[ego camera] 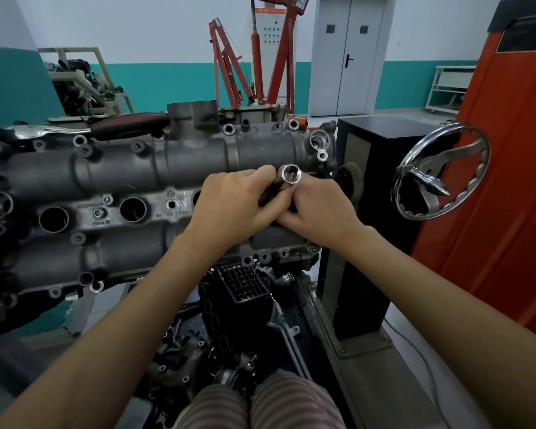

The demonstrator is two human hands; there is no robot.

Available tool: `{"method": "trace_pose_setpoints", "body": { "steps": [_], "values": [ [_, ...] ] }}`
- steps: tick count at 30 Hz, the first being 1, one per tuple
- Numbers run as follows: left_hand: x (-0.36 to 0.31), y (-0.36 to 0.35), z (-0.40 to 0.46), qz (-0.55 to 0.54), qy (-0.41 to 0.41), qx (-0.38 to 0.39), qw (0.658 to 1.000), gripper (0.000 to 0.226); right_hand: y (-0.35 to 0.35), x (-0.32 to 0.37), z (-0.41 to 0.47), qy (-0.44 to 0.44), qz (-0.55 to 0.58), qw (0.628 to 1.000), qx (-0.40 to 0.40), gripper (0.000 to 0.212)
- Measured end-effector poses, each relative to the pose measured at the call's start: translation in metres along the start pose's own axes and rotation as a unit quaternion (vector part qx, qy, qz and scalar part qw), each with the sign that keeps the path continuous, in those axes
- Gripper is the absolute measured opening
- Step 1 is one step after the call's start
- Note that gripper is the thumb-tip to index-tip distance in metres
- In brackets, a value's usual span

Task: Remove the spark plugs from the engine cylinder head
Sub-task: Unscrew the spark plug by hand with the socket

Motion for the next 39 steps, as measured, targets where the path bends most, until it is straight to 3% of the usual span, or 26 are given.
{"method": "trace_pose_setpoints", "body": {
  "steps": [5,10,15,21,26,31,39],
  "values": [
    [-0.002,0.000,-0.002,0.010,-0.025,-0.007,1.000,0.049,-0.004,-0.007,-0.001,-0.016,-0.009,1.000,0.021,0.050],
    [-0.001,0.001,-0.001,0.008,-0.032,-0.016,0.999,0.052,-0.007,-0.010,0.000,-0.025,0.001,0.999,0.027,0.025],
    [-0.002,0.002,-0.002,0.002,-0.018,-0.017,1.000,0.047,-0.002,-0.002,0.000,0.003,0.002,1.000,0.012,0.046],
    [-0.003,0.003,-0.002,0.004,-0.023,-0.018,1.000,0.034,-0.005,-0.005,-0.001,-0.005,-0.014,1.000,0.019,0.048],
    [-0.002,0.002,-0.002,0.006,-0.038,-0.034,0.999,0.043,-0.004,-0.006,0.000,-0.014,-0.004,1.000,0.012,0.050],
    [0.000,0.002,-0.001,0.019,-0.036,-0.035,0.999,0.048,-0.006,-0.006,0.000,-0.009,-0.013,0.999,0.032,0.025],
    [-0.004,0.003,0.000,0.007,-0.022,-0.010,1.000,0.033,-0.003,-0.001,-0.001,0.012,0.000,0.999,0.030,0.054]
  ]
}}
Point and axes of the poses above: each hand's wrist, its own z-axis towards the middle knuckle, its own y-axis out of the back of the hand, x = y × z, the point moved 6 cm from there along z, towards the middle knuckle, and after that the axes turned 15 degrees about y, right-handed, at the moved point
